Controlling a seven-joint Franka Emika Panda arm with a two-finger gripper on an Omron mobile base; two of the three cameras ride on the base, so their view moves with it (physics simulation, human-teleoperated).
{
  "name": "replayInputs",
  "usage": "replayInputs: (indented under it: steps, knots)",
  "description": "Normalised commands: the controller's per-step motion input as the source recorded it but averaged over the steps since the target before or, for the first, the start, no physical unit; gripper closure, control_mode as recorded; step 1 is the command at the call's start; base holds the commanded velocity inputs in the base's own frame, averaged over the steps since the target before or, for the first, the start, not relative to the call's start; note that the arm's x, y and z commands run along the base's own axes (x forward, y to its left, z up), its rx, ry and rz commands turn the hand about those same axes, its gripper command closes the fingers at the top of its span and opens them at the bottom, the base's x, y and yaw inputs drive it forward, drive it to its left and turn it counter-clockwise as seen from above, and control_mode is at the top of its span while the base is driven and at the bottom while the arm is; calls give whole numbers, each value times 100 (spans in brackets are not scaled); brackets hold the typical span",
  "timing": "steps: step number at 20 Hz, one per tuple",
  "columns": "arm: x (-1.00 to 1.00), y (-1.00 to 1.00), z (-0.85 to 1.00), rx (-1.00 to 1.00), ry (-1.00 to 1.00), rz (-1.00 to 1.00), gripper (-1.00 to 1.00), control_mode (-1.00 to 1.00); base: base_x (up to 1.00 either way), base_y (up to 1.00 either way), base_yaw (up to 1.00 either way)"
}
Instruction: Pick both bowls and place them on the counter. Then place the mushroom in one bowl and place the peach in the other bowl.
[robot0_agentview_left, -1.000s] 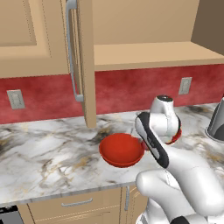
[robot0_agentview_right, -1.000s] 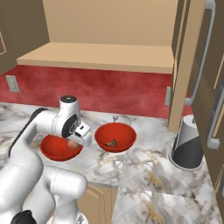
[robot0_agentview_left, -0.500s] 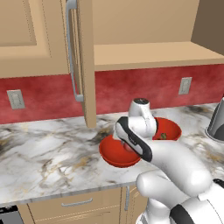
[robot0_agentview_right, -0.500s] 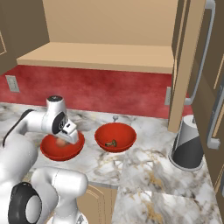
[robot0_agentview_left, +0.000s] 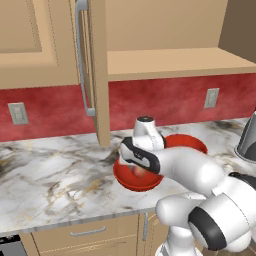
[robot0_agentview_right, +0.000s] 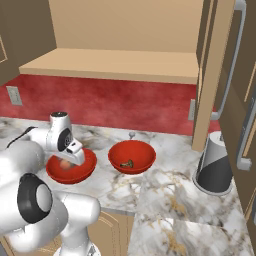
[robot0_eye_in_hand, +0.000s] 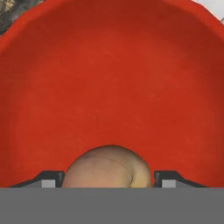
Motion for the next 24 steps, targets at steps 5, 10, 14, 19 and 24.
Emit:
replayInputs:
  steps: [5, 10, 14, 19, 24]
  knots:
    - [6, 17, -13, 0, 4, 0, -100, -100, 0, 0, 0]
    - [0, -3, 3, 0, 0, 0, -100, -100, 0, 0, 0]
    - [-9, -5, 23, 0, -6, 0, -100, -100, 0, 0, 0]
    - [-30, -16, 58, 0, -14, -3, -100, -100, 0, 0, 0]
    - [-40, -19, 35, 0, -8, -6, -100, -100, 0, 0, 0]
